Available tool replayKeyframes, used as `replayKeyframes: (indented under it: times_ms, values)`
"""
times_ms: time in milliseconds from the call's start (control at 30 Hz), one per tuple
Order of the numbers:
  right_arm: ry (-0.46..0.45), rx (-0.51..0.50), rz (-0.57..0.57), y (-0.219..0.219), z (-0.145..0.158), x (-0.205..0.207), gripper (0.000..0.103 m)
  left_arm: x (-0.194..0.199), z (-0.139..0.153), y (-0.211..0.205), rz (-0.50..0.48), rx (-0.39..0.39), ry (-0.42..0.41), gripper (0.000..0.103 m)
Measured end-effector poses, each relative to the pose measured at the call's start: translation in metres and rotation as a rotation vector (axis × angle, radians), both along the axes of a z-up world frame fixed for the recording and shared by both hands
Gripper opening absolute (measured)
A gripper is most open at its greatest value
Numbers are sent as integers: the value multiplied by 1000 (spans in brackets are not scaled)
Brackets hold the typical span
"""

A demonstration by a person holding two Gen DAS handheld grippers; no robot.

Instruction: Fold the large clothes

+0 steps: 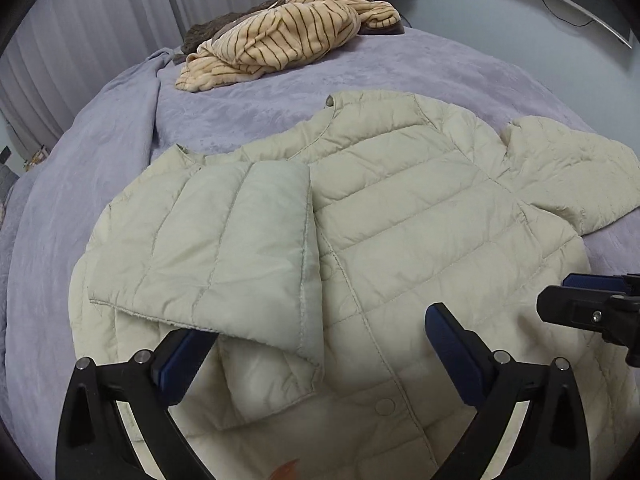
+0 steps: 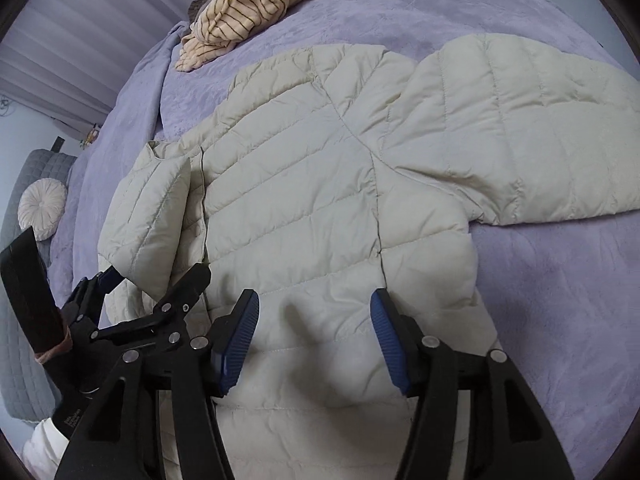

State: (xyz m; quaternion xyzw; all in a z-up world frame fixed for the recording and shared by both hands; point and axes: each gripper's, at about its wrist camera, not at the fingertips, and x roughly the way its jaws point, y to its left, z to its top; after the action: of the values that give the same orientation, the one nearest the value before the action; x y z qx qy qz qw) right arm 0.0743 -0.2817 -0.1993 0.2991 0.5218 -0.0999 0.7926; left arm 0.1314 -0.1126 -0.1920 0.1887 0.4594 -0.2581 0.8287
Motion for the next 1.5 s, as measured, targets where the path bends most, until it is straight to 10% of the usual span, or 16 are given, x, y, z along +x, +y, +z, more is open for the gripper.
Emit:
replayKeyframes:
  times_ms: [300, 533, 700, 767, 800, 867, 933, 1067, 1133, 1500]
  values:
    - [-66, -188, 200, 41, 51, 7, 76, 17, 54, 128, 299, -121, -77, 102]
    - [-112, -526, 592, 174, 49, 76, 82, 73, 3, 195, 558, -28, -43, 102]
    - [19, -737, 655, 203, 5, 115, 82, 84, -36, 197, 594, 15, 35, 102]
    - [45, -855, 667, 201, -6, 122, 64, 86, -40, 195, 600, 21, 41, 102]
    - [18, -864, 639, 194, -2, 123, 27, 85, -41, 194, 596, 26, 39, 102]
    - [-58, -752, 489, 160, 16, 120, 19, 86, -44, 190, 578, 41, 42, 102]
    - [-131, -418, 278, 102, 26, 112, 19, 87, -47, 187, 567, 49, 54, 102]
    - [-161, 330, -168, -4, -36, 79, 24, 88, -47, 184, 554, 58, 58, 102]
    - [-171, 505, -273, -24, -61, 61, 24, 91, -42, 186, 555, 53, 46, 102]
    - [-198, 454, -188, -30, -38, 51, 20, 128, -39, 188, 589, 107, -12, 102]
